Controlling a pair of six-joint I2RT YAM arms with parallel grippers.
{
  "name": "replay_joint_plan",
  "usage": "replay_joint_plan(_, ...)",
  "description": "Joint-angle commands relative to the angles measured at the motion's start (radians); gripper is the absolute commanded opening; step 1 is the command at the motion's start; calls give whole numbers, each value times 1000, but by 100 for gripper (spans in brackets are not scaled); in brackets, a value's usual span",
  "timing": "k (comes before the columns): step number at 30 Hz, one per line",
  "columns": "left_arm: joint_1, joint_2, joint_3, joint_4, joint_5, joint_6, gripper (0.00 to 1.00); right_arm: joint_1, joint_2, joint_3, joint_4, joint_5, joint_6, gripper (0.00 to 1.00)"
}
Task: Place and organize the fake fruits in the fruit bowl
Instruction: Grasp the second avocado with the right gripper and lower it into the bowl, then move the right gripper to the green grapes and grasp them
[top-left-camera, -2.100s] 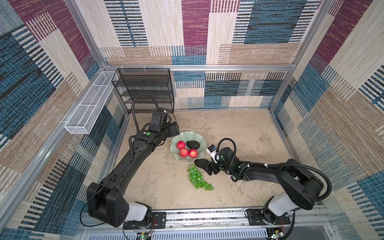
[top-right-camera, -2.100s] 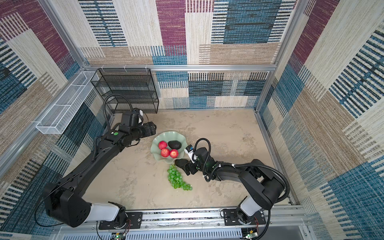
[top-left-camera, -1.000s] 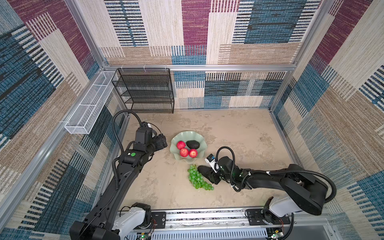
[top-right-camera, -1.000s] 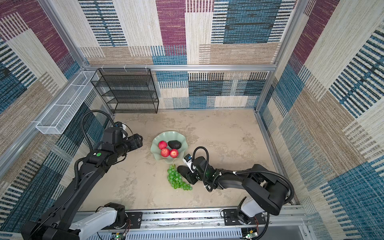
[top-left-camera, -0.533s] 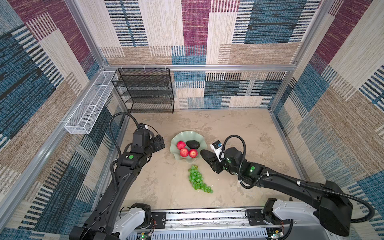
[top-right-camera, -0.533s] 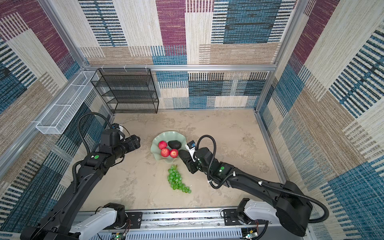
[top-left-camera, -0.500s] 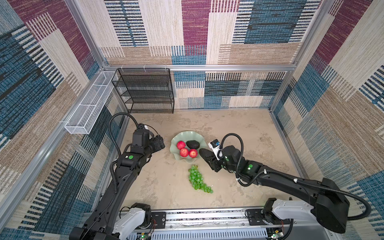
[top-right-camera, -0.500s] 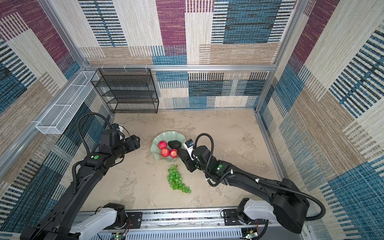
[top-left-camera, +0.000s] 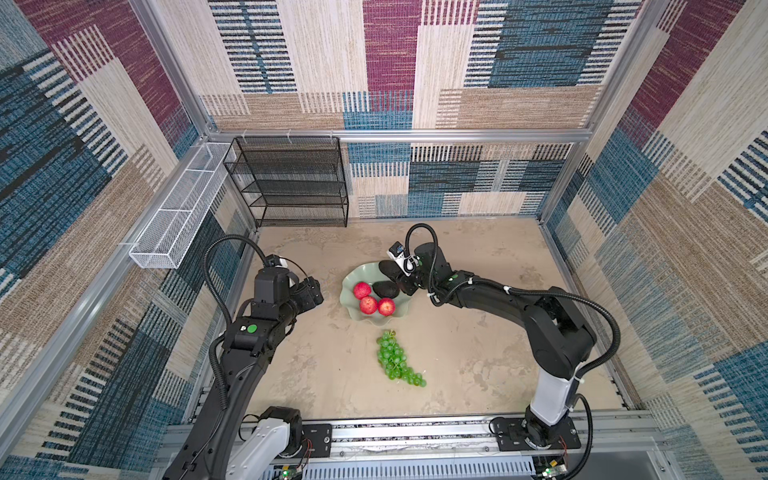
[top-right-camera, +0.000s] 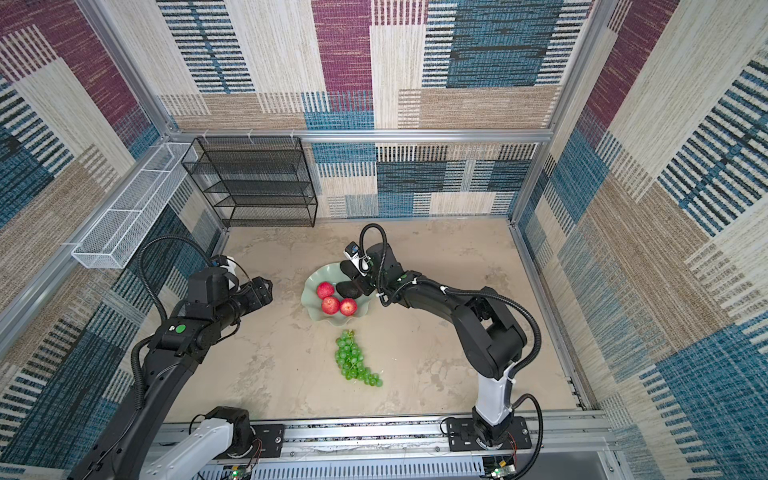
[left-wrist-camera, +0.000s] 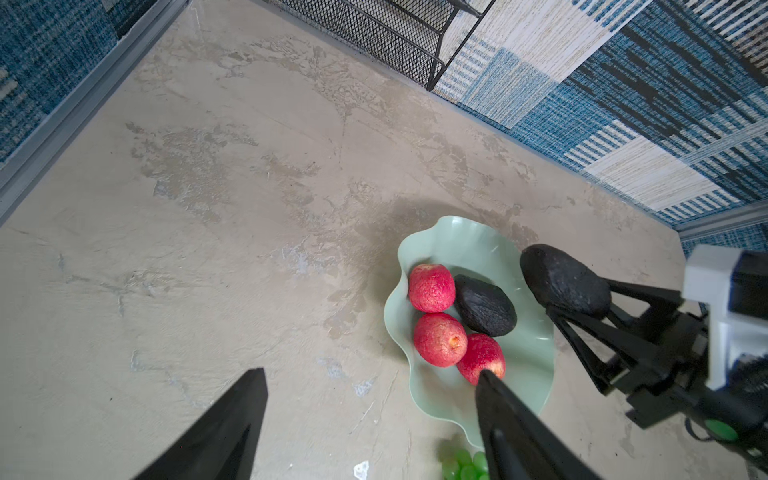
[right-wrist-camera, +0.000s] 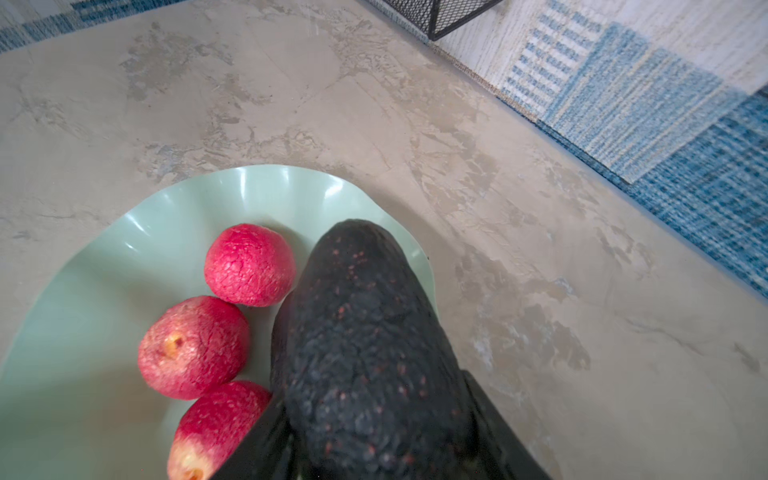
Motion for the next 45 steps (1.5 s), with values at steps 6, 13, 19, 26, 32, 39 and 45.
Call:
replay_joint_plan(6, 4, -14, -27, 8, 52, -15, 82, -16, 146, 137, 14, -108, -146, 39)
replay_joint_plan(13, 6, -38, -51, -3, 58, -18, 82, -25, 229, 203, -29, -99, -173, 45)
replay_joint_plan(19, 6, -44, -60, -5, 68, -16, 82, -27, 232, 212, -32, -89, -149, 69)
replay_joint_plan(26, 8, -54, -60, 6, 69, 2, 82, -27, 87, 158, -2, -112, -23, 81)
replay_joint_plan(32, 9, -57, -57, 20, 64, 31, 82, 27, -154, -87, 53, -50, 154, 85)
replay_joint_plan(39, 14, -47, -56, 22, 53, 63, 83, 249, -382, -486, 145, 68, 479, 89)
replay_joint_plan(45, 20, -46, -60, 29, 55, 64, 83, 365, -429, -608, 202, 167, 630, 95)
